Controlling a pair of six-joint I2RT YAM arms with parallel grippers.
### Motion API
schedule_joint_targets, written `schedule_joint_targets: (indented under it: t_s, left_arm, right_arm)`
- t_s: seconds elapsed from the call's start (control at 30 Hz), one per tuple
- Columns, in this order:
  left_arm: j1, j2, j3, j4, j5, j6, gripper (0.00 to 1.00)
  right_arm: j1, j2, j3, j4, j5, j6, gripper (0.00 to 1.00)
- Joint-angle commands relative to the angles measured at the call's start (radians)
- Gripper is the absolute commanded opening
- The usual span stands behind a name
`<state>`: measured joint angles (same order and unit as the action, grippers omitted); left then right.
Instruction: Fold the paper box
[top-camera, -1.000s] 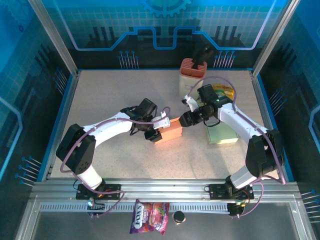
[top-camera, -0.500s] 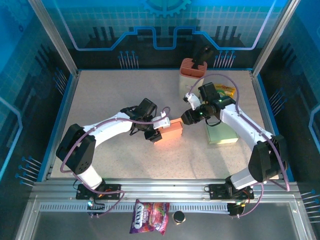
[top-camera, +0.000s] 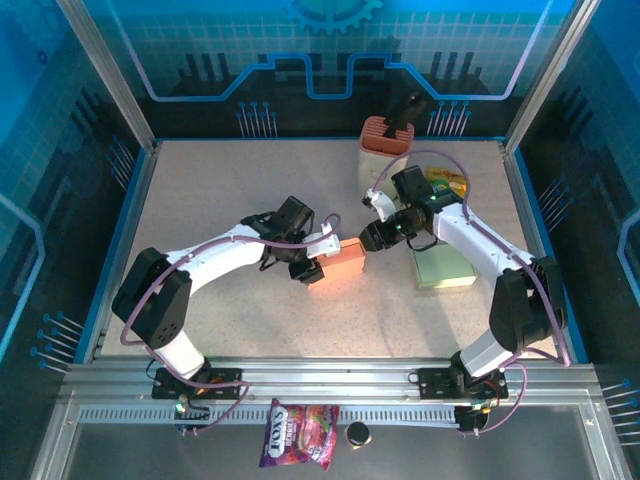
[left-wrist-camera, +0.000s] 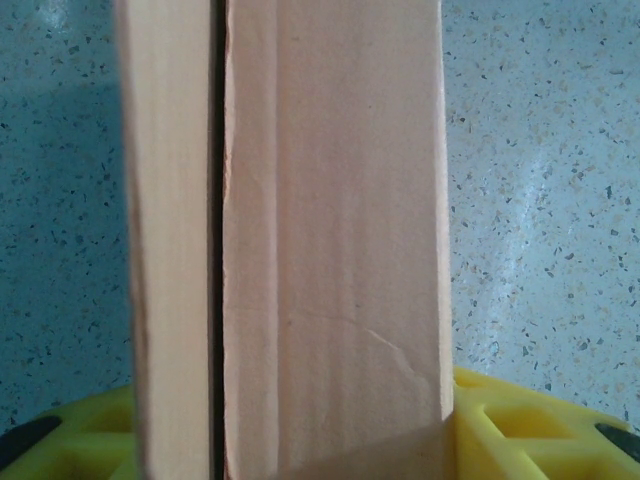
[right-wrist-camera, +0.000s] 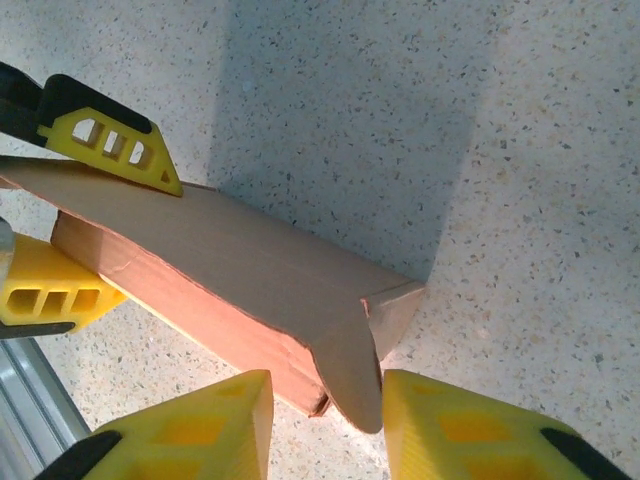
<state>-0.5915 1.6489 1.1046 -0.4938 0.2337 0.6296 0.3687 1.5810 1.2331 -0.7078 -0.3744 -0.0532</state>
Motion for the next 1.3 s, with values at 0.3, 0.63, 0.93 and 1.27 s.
schedule_joint_targets:
  t_s: [0.3,0.63,0.93,1.27]
  left_arm:
    - [0.008,-0.003,0.025,-0.031,0.040,0.004,0.51]
    - [0.008,0.000,0.030,-0.034,0.042,0.000,0.51]
    - [0.007,-0.001,0.029,-0.030,0.040,-0.006,0.51]
    - [0.010,-0.003,0.024,-0.008,0.014,-0.030,0.50]
  right_arm:
    - [0.033,0.012,0.037,-0.050,0.074,-0.008,0.21]
    - [0.048,0.011,0.040,-0.044,0.131,0.013,0.13]
    - [0.086,0.012,0.049,-0.038,0.186,0.042,0.07]
    - [0.145,-0.032,0.064,-0.057,0.304,0.200,0.00]
